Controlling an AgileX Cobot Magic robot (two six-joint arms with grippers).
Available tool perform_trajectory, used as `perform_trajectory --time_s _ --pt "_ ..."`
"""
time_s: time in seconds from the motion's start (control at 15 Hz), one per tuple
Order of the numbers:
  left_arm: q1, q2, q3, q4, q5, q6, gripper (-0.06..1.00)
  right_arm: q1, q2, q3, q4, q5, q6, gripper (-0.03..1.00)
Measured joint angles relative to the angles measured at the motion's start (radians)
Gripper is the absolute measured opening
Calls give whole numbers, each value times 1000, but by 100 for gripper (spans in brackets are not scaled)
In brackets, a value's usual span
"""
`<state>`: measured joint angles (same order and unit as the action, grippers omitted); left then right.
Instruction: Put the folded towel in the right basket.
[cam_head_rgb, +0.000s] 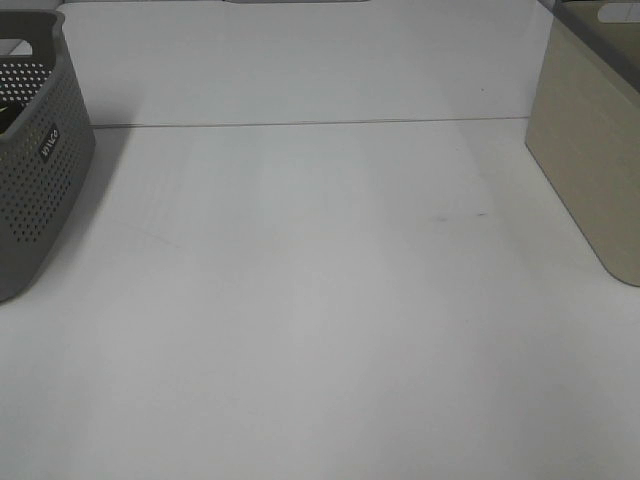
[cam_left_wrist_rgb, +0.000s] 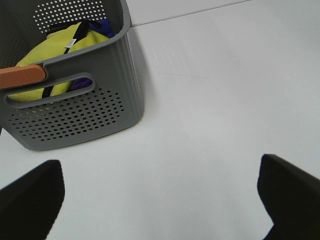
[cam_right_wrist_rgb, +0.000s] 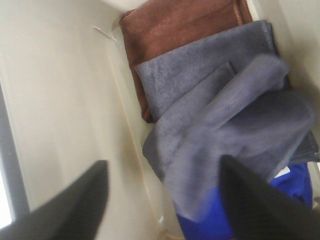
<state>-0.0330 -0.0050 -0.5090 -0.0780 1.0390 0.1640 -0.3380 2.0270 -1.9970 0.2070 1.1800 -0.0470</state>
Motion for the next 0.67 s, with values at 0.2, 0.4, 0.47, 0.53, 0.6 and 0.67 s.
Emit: perform_trajectory --time_s 0.2,0.4,0.47,0.53,0.6,0.67 --pt "0 0 0 0 0 0 99 67 -30 0 1 15 -18 78" --pt "0 0 0 0 0 0 99 166 -82 0 -1 32 -23 79" --pt "0 0 0 0 0 0 99 212 -97 0 -9 34 -31 79" --pt "0 0 0 0 0 0 99 253 -109 0 -31 35 -33 79" --pt "0 0 0 0 0 0 99 297 -126 0 -55 36 -33 79" --pt "0 0 0 0 0 0 99 332 -148 0 -80 36 -26 79"
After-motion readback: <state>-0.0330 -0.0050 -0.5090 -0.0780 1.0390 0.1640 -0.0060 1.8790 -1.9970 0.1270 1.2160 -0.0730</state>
